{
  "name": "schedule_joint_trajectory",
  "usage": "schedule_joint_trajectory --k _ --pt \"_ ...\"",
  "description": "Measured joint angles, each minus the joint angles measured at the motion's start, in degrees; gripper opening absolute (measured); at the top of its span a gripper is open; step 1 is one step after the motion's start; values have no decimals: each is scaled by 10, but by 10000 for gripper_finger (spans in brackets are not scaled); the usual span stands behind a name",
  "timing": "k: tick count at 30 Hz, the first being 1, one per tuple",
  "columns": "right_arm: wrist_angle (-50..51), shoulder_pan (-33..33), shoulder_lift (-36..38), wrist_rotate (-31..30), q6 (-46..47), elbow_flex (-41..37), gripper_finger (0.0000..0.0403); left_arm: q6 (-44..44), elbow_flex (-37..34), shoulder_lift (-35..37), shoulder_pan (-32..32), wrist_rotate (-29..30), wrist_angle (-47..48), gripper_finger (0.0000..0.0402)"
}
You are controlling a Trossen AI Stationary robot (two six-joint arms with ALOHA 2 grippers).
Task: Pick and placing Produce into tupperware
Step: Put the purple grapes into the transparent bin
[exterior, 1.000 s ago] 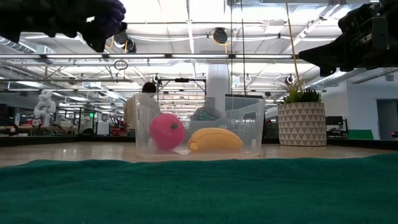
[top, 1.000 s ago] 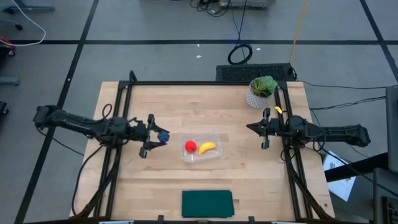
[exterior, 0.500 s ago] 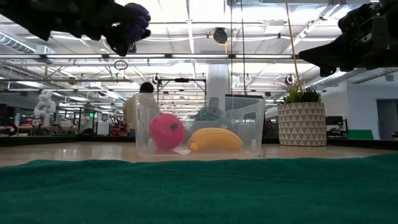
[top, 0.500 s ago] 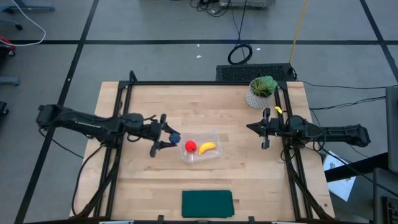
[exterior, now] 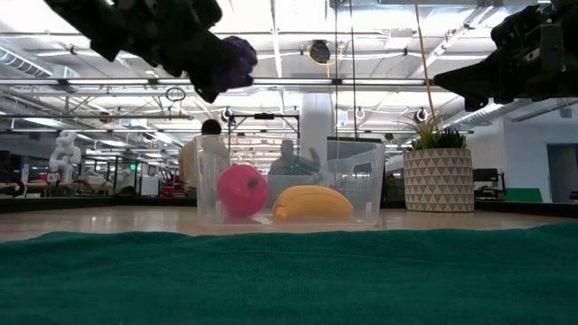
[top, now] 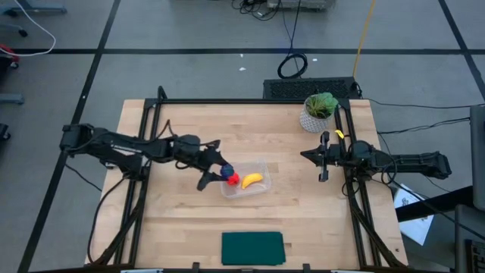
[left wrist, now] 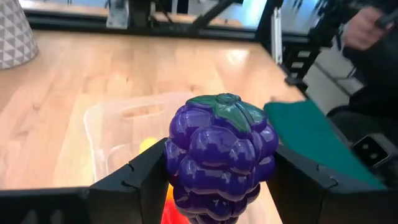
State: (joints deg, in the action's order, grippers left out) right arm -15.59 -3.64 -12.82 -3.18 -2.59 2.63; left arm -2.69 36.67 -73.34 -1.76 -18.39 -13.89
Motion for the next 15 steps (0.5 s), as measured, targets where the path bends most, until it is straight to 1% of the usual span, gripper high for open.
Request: schedule_joint_trajectory --k 6,10,15 --pt "0 0 0 0 0 0 0 30 44 -27 -1 -8 48 230" --pt "0 0 -1 0 0 0 0 37 56 -34 -1 -26 52 230" --pt "-2 0 -5 0 0 0 0 37 85 -42 -1 -28 55 230"
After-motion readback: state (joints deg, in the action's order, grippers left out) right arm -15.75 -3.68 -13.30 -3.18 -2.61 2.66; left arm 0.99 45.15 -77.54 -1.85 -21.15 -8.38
